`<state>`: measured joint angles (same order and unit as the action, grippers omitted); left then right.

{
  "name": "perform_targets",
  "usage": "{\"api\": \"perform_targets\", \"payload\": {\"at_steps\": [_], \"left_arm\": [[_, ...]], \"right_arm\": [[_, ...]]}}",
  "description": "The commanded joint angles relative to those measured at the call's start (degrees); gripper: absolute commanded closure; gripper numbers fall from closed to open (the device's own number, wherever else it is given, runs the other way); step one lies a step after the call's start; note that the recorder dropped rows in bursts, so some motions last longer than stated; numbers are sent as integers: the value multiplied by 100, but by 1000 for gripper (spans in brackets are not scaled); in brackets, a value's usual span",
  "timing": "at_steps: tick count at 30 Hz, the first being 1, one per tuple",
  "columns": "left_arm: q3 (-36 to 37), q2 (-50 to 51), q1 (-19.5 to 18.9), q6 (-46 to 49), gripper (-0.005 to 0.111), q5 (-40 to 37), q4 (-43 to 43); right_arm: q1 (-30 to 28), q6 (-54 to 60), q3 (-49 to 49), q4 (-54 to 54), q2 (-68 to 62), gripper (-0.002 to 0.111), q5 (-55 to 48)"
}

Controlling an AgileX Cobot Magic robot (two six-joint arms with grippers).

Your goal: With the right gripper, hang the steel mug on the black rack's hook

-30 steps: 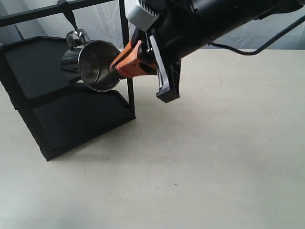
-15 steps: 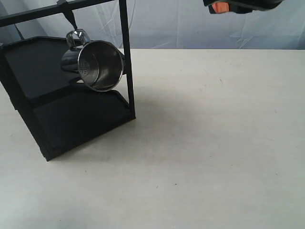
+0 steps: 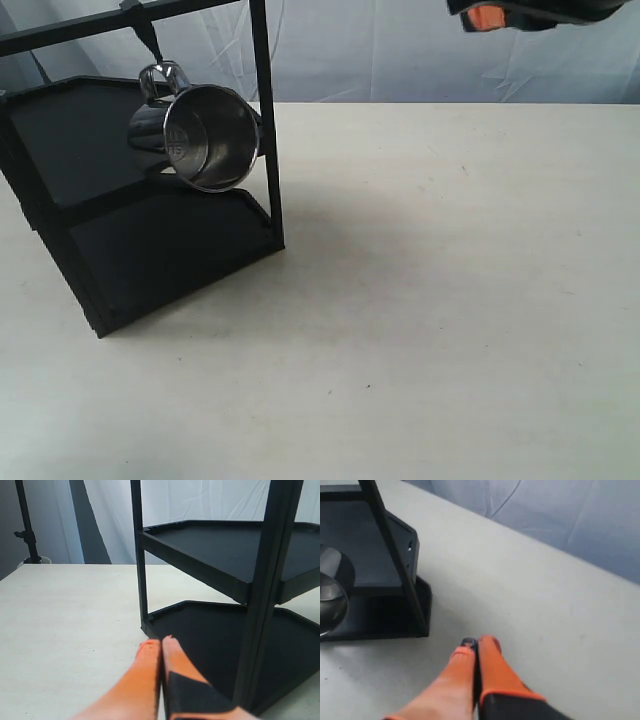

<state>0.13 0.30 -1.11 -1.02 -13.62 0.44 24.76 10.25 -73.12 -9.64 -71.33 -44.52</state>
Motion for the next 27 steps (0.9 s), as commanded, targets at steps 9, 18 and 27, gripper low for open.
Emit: {"api": "perform_targets", "payload": {"at_steps": [9, 18, 27], "left_arm": [[-13, -30, 7, 6, 105, 40, 40], [-13, -30, 7, 6, 105, 40, 40], [-13, -30, 7, 6, 105, 40, 54]], "right_arm": [[-1943, -97, 2947, 908, 3455, 108, 2110], [-2134, -1273, 5245, 874, 4287, 108, 2853], [-2134, -1342, 6683, 764, 5686, 108, 3611]]}}
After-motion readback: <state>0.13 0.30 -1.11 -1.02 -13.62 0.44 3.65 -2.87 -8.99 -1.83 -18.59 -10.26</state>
